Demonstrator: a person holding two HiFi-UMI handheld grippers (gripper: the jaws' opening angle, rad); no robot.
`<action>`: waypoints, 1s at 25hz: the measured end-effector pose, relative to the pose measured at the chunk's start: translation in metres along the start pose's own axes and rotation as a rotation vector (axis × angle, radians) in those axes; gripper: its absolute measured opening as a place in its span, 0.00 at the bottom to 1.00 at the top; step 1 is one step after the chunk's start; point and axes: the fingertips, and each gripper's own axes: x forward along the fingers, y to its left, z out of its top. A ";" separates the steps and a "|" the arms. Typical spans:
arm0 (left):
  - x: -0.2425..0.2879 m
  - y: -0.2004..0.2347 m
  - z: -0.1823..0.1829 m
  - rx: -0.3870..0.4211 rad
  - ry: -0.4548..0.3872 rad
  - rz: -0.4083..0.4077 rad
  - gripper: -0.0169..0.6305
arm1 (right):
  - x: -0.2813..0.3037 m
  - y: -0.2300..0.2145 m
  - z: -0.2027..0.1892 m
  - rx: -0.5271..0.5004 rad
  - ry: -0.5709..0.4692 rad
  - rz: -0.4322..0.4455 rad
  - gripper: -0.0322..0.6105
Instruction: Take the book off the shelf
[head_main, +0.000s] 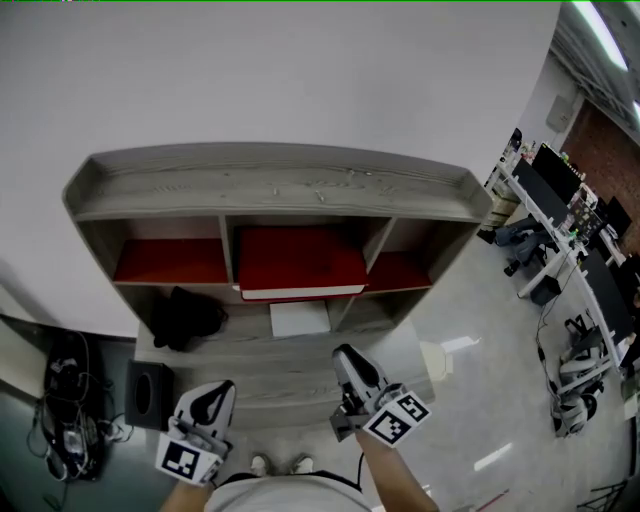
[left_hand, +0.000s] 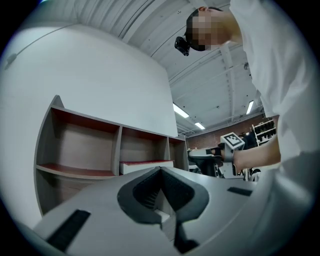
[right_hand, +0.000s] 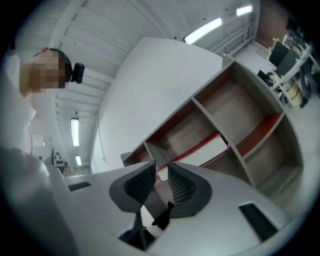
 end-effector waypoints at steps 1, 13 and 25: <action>0.001 -0.001 -0.001 0.000 0.003 0.003 0.05 | 0.006 -0.006 0.002 0.069 -0.015 0.015 0.18; -0.006 0.009 -0.001 -0.006 0.043 0.079 0.05 | 0.068 -0.060 -0.006 0.423 -0.022 0.034 0.32; -0.021 0.021 -0.007 -0.022 0.072 0.151 0.05 | 0.105 -0.099 -0.039 0.677 0.008 -0.041 0.64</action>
